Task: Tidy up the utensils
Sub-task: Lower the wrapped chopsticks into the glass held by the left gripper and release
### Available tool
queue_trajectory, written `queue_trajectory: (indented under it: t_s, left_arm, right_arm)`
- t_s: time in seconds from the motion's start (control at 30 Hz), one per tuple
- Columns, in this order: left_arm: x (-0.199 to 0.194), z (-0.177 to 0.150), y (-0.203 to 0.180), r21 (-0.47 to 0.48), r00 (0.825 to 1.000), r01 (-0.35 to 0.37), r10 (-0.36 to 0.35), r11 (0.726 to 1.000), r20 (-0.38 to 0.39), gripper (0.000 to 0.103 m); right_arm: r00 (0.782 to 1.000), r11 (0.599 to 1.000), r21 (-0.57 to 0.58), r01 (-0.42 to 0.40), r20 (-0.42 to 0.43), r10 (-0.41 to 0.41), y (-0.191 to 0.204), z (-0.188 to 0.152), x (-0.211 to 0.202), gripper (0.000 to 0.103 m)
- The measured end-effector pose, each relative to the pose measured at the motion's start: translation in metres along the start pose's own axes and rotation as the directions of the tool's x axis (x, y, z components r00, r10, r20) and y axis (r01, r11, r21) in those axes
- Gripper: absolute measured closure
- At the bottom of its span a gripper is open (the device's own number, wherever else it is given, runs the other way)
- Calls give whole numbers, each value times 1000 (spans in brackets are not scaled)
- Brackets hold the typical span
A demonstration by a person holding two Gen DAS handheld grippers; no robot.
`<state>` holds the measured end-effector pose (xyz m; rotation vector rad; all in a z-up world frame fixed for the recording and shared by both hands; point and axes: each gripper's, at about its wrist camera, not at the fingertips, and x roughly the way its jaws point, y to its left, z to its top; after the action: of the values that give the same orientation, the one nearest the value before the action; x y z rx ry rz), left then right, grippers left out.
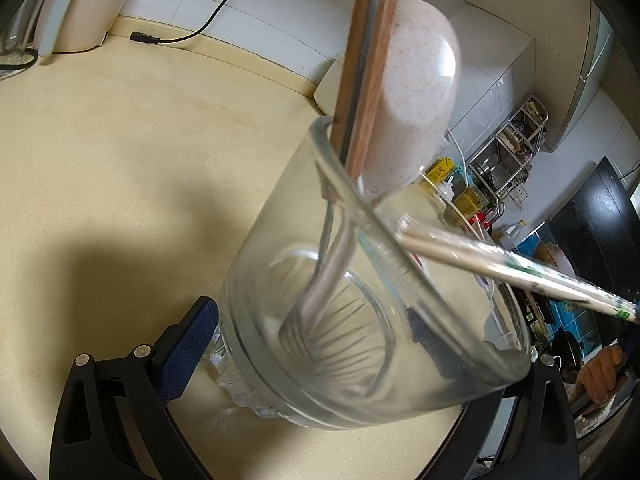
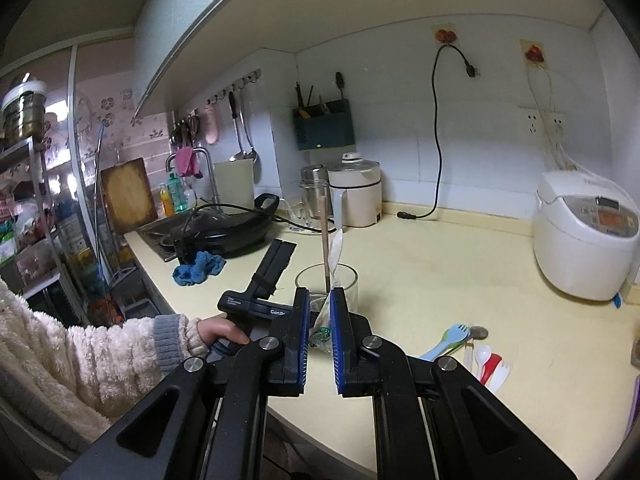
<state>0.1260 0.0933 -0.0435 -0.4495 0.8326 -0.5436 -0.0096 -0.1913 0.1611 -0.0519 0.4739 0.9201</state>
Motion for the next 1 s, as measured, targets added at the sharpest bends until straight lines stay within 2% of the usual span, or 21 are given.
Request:
queue_trajectory:
  t_s: [0.13,0.3,0.47,0.67,0.83,0.9,1.0]
  left_arm:
    - [0,0,0,0,1000,1,-1,1000,-1,4]
    - [0,0,0,0,1000,1,-1,1000,-1,4]
    - [0,0,0,0,1000,1,-1,1000,-1,4]
    - [0,0,0,0,1000,1,-1,1000,-2,4]
    - [0,0,0,0,1000,1,-1,1000,-2,4]
    - [0,0,0,0,1000,1,-1,1000,-2,4]
    - [0,0,0,0,1000,1,-1,1000,-2,4]
  right_arm:
    - [1000,1000,11,2,15,-2,-4,9,3,93]
    - [998,998,30,-53,47,52,-7,32,20,93]
    - [992,994,-8,-107,61,108,4,66,53,93]
    - [984,984,26,-177,37,176,10,105,121,93]
    - [986,986,48,-161,-39,163,14,121,185,92]
    - [988,989,66,-135,-66,140,14,122,202,83]
    - [990,988,91,-123,-58,128,11,121,210,73]
